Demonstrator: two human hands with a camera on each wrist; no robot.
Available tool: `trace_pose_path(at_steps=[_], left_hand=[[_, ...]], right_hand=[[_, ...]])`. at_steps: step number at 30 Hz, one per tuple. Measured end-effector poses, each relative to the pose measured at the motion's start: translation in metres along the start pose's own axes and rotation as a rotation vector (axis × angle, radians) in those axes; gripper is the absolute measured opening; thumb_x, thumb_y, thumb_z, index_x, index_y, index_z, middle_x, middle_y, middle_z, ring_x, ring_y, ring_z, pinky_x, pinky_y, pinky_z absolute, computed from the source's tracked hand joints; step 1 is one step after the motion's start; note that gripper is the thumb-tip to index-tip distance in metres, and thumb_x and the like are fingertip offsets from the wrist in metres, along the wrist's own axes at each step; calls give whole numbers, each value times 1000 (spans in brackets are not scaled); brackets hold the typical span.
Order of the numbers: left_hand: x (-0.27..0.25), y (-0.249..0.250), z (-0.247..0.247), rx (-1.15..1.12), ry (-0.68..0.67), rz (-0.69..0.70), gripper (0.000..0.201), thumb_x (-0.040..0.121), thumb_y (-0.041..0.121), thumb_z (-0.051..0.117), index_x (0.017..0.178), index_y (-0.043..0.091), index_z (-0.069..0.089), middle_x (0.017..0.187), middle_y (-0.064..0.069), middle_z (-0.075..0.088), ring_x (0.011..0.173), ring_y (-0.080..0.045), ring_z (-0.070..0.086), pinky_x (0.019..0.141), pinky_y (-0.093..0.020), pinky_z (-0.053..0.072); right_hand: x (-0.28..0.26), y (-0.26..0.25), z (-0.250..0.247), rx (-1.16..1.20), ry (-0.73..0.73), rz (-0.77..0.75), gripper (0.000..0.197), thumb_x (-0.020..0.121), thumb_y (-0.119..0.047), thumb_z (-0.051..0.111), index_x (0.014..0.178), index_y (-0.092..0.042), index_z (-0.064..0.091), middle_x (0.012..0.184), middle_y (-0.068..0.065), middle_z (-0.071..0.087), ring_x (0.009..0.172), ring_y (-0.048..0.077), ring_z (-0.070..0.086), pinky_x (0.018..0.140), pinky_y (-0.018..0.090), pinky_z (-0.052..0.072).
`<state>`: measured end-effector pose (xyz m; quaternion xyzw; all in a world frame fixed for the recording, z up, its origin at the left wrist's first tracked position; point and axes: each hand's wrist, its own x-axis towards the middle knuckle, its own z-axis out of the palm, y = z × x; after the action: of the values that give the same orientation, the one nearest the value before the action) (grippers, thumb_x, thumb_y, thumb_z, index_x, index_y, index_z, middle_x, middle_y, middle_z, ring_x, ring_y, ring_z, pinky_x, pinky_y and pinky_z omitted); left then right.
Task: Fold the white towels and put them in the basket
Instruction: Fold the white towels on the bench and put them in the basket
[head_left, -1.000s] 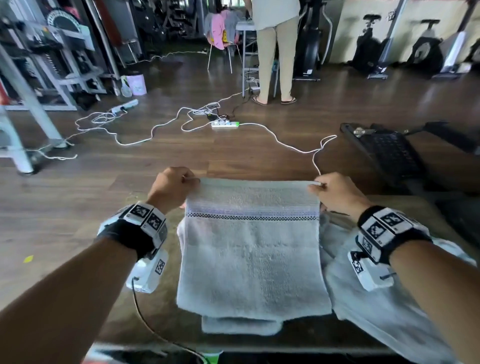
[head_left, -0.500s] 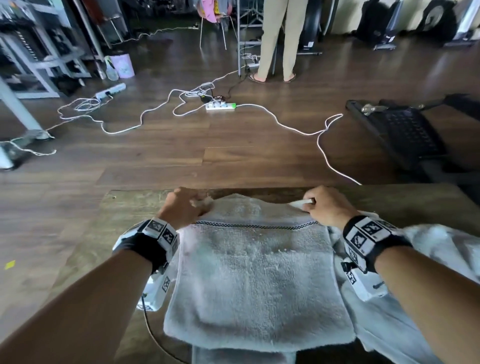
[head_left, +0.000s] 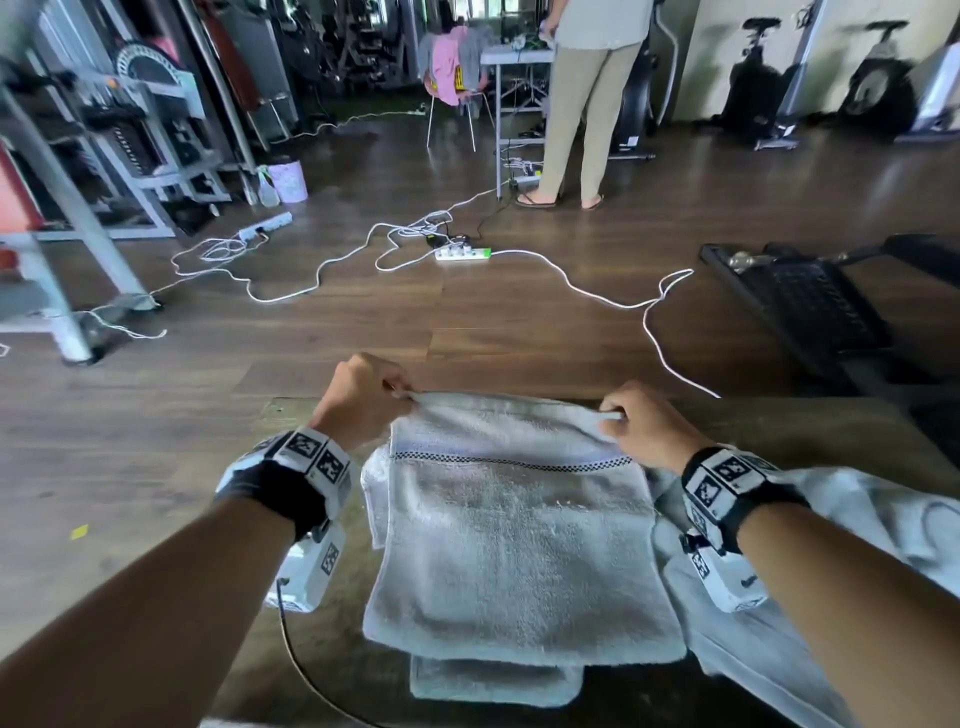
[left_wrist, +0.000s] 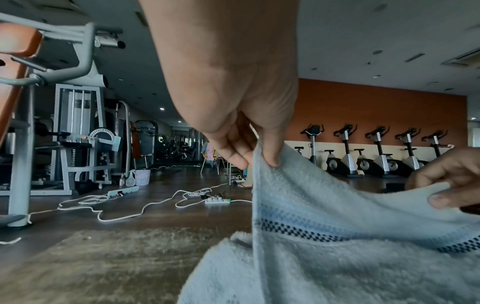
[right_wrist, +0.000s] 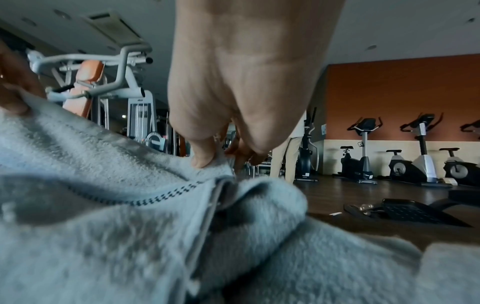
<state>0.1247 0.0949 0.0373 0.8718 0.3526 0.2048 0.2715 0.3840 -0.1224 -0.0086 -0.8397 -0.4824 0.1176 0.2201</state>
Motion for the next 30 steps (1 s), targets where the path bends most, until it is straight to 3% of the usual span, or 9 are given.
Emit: trace_pose_path(at_steps=[3,8,10,14,18,22,24,26,30], left_hand=[[-13,11,-24,-23,39,-10,20,66,11,88,84,12,77,70,5,68,56,8,58,52,0,42],[-45,27,-55,-10,66,18,21,63,10,90,80,7,78,71,-3,73,59,-7,60,52,-8,45],[-62,32,-62,-5,65,29,20,62,9,90,78,10,78,68,3,71,56,2,59,54,-6,44],[-96,37,-69,28,42,38,19,64,8,87,80,14,79,69,6,71,55,13,57,57,-2,44],[-128,40,-73,47,36,20,11,70,9,83,80,12,79,72,3,72,58,6,59,56,-1,42],[-151,48,-85,38,61,20,12,69,9,85,76,15,77,65,8,68,52,6,57,52,0,39],[-159,55,-93,2,84,37,13,67,8,86,74,15,78,63,11,67,50,8,57,51,-2,40],[-165,62,-100,-20,102,49,14,65,8,88,75,12,78,62,11,67,52,5,57,51,-2,40],[-171,74,-116,-49,113,82,16,63,8,89,72,12,76,58,6,65,46,3,50,48,-6,39]], right_hand=[[-19,-3,-25,40,89,-60,8,84,0,68,76,1,70,77,16,69,76,33,65,70,41,50],[-65,-14,-60,82,137,-115,3,84,-8,77,86,-6,75,82,6,74,78,25,70,75,39,54],[-86,-20,-67,100,167,-125,3,84,-8,77,86,-7,76,79,7,74,73,26,70,70,41,56],[-123,-26,-64,126,152,-125,11,91,-6,67,87,2,74,68,5,66,58,10,59,65,35,53],[-154,-27,-61,117,165,-162,13,92,4,60,91,8,73,91,15,68,83,30,67,80,40,53],[-176,-38,-68,119,281,-179,18,88,3,67,96,-6,79,94,1,73,84,12,67,76,10,49],[-184,-45,-76,96,319,-154,19,88,1,67,96,-12,80,90,-4,74,81,6,66,73,4,43],[-190,-51,-86,97,351,-144,21,86,1,67,91,-15,79,85,-9,74,79,3,67,76,10,49],[-198,-60,-106,111,390,-129,21,84,1,65,93,-17,69,84,-4,71,81,13,67,81,23,52]])
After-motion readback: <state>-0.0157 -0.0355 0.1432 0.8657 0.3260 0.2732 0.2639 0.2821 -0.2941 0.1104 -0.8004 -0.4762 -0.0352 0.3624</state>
